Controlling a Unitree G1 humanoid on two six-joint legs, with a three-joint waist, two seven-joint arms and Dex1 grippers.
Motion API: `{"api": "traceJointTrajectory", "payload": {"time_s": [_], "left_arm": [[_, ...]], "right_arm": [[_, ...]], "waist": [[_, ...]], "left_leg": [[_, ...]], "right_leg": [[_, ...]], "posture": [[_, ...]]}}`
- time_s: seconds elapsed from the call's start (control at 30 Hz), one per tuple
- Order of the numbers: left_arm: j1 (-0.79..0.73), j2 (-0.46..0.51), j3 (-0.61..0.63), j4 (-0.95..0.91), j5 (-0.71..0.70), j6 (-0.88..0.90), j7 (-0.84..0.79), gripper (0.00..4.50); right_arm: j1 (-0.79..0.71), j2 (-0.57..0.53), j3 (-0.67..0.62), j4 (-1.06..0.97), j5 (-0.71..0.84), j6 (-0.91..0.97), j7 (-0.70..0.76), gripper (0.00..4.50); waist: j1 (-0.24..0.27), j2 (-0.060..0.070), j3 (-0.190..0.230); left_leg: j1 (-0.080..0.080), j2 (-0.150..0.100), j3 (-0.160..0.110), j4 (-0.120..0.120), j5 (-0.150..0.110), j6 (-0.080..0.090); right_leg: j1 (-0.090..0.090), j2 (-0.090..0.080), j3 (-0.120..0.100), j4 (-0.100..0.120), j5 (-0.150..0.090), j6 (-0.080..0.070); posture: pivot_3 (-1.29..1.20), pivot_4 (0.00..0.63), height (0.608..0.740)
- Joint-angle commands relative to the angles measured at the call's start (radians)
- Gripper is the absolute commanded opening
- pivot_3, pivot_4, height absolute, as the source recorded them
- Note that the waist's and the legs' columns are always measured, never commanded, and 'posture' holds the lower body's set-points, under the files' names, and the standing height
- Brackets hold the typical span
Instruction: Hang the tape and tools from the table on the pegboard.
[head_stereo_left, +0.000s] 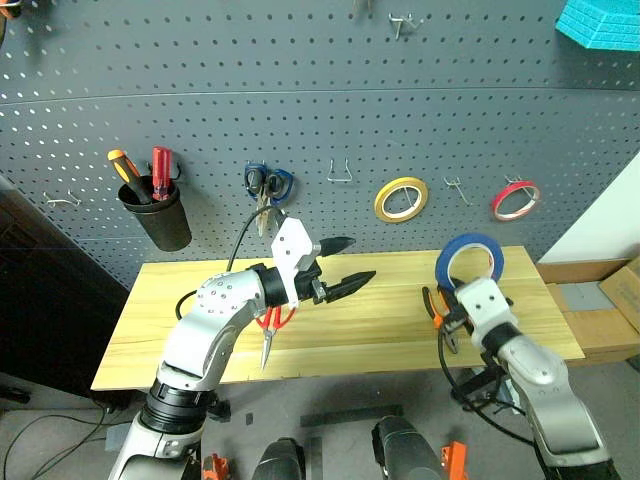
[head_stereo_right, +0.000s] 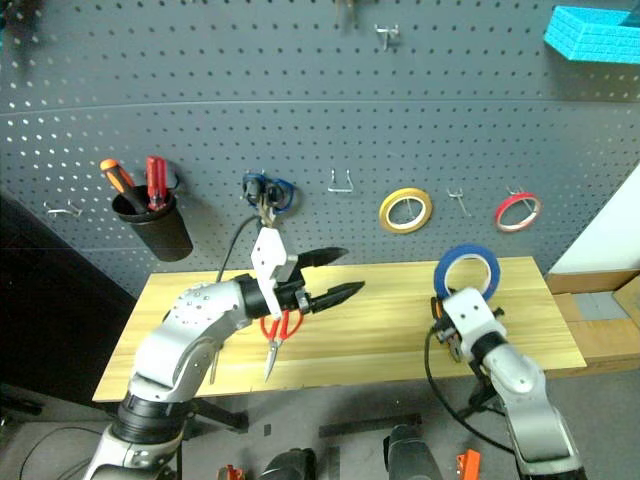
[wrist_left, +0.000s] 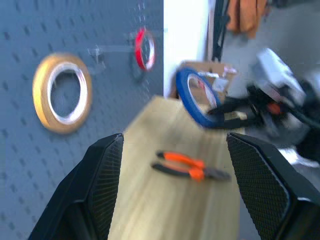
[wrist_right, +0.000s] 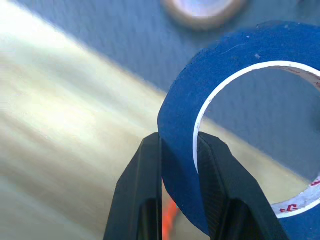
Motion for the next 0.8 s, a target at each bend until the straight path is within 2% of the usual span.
{"api": "traceJointTrajectory", "payload": {"time_s": [0.03, 0.4, 0.57, 0.73, 0.8], "left_arm": [[-0.038, -0.010, 0.007, 0.013, 0.009, -0.042, 0.011, 3.49], [-0.051, -0.039, 0.002, 0.039, 0.014, -0.069, 0.039, 3.49], [-0.040, -0.029, 0.018, 0.057, 0.024, -0.074, 0.048, 3.49], [-0.008, 0.006, 0.036, 0.081, 0.050, -0.103, 0.053, 3.49], [0.012, 0.044, 0.035, 0.099, 0.085, -0.137, 0.042, 3.49]], "right_arm": [[-0.113, -0.011, -0.066, 0.040, 0.026, -0.016, -0.017, 0.68], [-0.475, -0.021, -0.092, 0.523, 0.109, -0.079, 0.049, 0.68], [-0.531, -0.036, -0.093, 0.590, 0.117, -0.103, 0.064, 0.68], [-0.438, -0.030, -0.109, 0.484, 0.101, -0.054, 0.016, 2.31], [-0.336, -0.008, -0.120, 0.359, 0.110, 0.067, -0.016, 2.92]], "waist": [[0.001, -0.001, -0.001], [-0.002, -0.003, -0.002], [0.002, -0.003, -0.002], [0.003, -0.002, -0.002], [0.005, -0.002, -0.002]], "left_leg": [[-0.001, 0.000, 0.000, 0.003, 0.000, 0.000], [-0.005, 0.001, 0.000, 0.004, -0.003, 0.006], [-0.006, 0.000, 0.000, 0.005, -0.003, 0.006], [-0.005, 0.000, 0.000, 0.005, -0.003, 0.006], [-0.006, 0.001, 0.000, 0.005, -0.003, 0.006]], "right_leg": [[0.000, 0.000, 0.000, 0.000, 0.001, 0.000], [0.000, 0.001, 0.000, 0.000, 0.005, 0.006], [0.000, 0.001, 0.000, 0.000, 0.005, 0.006], [0.000, 0.001, 0.000, 0.001, 0.005, 0.006], [0.000, 0.001, 0.000, 0.001, 0.005, 0.006]], "posture": [[-0.17, 0.137, 0.740], [-0.17, 0.134, 0.740], [-0.15, 0.128, 0.740], [-0.14, 0.118, 0.740], [-0.14, 0.116, 0.740]]}}
